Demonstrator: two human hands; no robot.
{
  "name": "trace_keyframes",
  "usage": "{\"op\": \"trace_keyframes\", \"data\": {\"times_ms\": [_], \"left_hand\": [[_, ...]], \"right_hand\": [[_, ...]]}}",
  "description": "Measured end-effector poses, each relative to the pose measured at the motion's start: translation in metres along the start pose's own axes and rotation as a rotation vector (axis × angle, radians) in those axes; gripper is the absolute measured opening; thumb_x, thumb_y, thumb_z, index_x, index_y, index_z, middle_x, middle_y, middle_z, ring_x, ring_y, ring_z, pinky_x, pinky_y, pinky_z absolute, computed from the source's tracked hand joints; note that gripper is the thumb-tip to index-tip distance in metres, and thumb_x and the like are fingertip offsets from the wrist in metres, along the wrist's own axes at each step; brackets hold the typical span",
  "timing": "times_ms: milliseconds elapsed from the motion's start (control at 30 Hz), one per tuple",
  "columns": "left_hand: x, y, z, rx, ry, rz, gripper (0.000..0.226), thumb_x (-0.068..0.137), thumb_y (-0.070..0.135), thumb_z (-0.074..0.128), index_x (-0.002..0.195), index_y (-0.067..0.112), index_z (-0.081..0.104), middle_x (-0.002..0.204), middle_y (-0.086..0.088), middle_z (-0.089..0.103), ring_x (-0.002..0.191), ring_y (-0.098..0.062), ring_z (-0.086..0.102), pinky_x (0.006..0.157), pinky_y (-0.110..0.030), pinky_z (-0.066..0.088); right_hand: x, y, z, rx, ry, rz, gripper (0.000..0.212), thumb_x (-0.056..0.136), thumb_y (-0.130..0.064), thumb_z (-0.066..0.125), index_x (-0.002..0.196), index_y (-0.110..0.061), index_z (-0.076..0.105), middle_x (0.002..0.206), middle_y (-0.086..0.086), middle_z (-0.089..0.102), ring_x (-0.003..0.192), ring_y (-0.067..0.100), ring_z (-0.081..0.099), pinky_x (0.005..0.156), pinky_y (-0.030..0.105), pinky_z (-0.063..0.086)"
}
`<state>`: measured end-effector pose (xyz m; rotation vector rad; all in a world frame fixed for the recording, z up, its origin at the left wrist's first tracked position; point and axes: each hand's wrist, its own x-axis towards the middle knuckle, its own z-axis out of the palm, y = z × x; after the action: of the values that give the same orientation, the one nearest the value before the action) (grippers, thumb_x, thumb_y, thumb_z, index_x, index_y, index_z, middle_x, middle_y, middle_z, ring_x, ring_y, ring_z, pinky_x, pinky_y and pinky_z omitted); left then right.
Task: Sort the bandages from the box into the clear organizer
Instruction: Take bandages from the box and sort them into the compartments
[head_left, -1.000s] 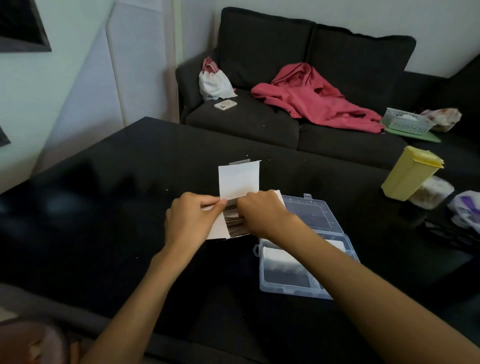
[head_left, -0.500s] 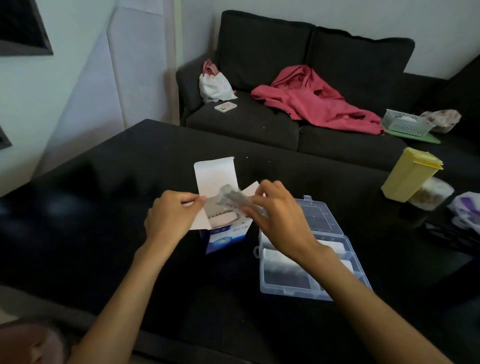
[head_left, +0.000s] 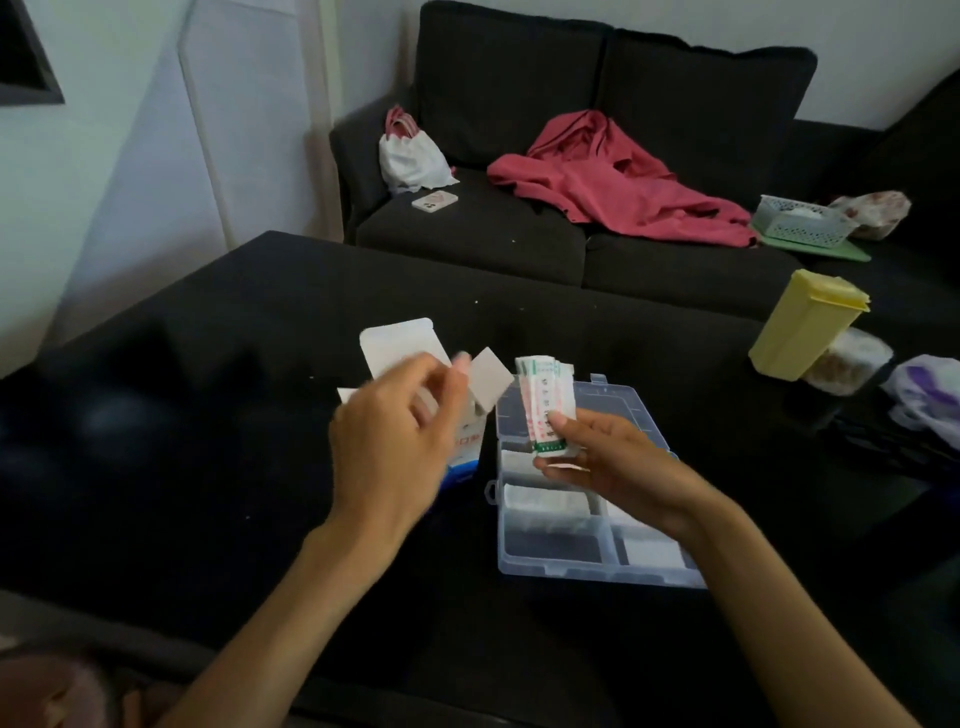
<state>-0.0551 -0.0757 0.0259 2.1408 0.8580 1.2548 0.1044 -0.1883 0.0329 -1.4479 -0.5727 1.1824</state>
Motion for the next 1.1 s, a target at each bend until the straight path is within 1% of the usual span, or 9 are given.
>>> {"op": "trace_keyframes", "data": {"times_ms": [167,300,433,533,600,700,833,1000,1100], "left_hand": [[-0.017,0.015,0.025,-0.221,-0.691,-0.337,0.038,0.085,0.059,0.044,0.093,0.03,0.067,0.085,0.018,0.067,0.053,0.006,0.058,0.059,-0.015,0.042],[-0.017,0.021,0.034,-0.352,-0.942,-0.44,0.047,0.078,0.056,0.049,0.119,0.033,0.058,0.099,0.023,0.061,0.049,0.006,0.055,0.052,-0.01,0.04],[-0.018,0.024,0.037,-0.559,-0.924,-0.657,0.024,0.09,0.034,0.054,0.107,0.02,0.062,0.059,0.008,0.056,0.038,-0.003,0.039,0.039,-0.011,0.026],[-0.021,0.026,0.041,-0.719,-0.886,-0.65,0.02,0.095,0.025,0.048,0.092,0.019,0.067,0.046,0.007,0.05,0.035,-0.005,0.031,0.037,-0.013,0.019],[-0.023,0.026,0.044,-0.703,-0.84,-0.593,0.023,0.098,0.024,0.045,0.097,0.023,0.068,0.044,0.01,0.051,0.037,-0.004,0.032,0.037,-0.011,0.022],[-0.025,0.023,0.049,-0.655,-0.684,-0.585,0.023,0.099,0.022,0.044,0.109,0.024,0.064,0.043,0.014,0.053,0.042,-0.002,0.045,0.044,-0.009,0.034],[-0.03,0.018,0.057,-0.609,-0.499,-0.681,0.014,0.094,0.026,0.055,0.099,0.022,0.067,0.054,0.011,0.063,0.057,-0.001,0.059,0.06,-0.017,0.044],[-0.03,0.02,0.056,-0.819,-0.547,-0.746,0.016,0.094,0.019,0.053,0.105,0.018,0.065,0.068,0.006,0.065,0.053,0.0,0.053,0.039,-0.01,0.03],[-0.025,0.017,0.052,-0.787,-0.587,-0.712,0.016,0.096,0.02,0.049,0.104,0.017,0.063,0.059,0.006,0.061,0.047,0.0,0.052,0.038,-0.01,0.029]], "right_hand": [[-0.022,-0.006,-0.033,-0.105,0.006,0.018,0.022,0.089,-0.023,0.053,0.103,-0.01,0.063,0.087,0.006,0.067,0.076,0.012,0.067,0.067,0.023,0.054],[-0.028,0.007,-0.042,-0.23,-0.099,0.114,0.029,0.092,-0.026,0.049,0.112,-0.01,0.06,0.092,0.007,0.061,0.078,0.013,0.061,0.068,0.023,0.052],[-0.023,0.019,-0.03,-0.148,-0.242,0.175,0.024,0.095,-0.026,0.045,0.107,-0.007,0.056,0.083,0.004,0.059,0.069,0.01,0.056,0.068,0.024,0.051],[-0.022,0.019,-0.027,-0.027,-0.245,0.224,0.02,0.097,-0.023,0.044,0.106,-0.007,0.053,0.08,0.007,0.06,0.063,0.01,0.055,0.06,0.023,0.051],[-0.023,0.016,-0.024,-0.032,-0.208,0.241,0.021,0.097,-0.024,0.046,0.106,-0.006,0.054,0.08,0.007,0.061,0.061,0.011,0.055,0.058,0.022,0.051],[-0.02,0.016,-0.014,-0.304,-0.018,0.184,0.018,0.091,-0.029,0.055,0.098,-0.013,0.057,0.078,0.002,0.066,0.059,0.01,0.063,0.055,0.019,0.053],[-0.014,0.027,-0.001,-0.358,0.248,-0.012,0.018,0.08,-0.027,0.07,0.091,-0.016,0.061,0.078,-0.002,0.069,0.056,0.009,0.068,0.055,0.019,0.056],[-0.012,0.034,0.001,-0.069,0.358,-0.072,0.021,0.081,-0.022,0.069,0.098,-0.01,0.066,0.077,0.005,0.071,0.058,0.009,0.068,0.054,0.018,0.054],[-0.012,0.033,0.001,-0.037,0.317,-0.034,0.02,0.08,-0.025,0.07,0.093,-0.01,0.067,0.077,0.003,0.073,0.063,0.011,0.07,0.054,0.018,0.053]]}}
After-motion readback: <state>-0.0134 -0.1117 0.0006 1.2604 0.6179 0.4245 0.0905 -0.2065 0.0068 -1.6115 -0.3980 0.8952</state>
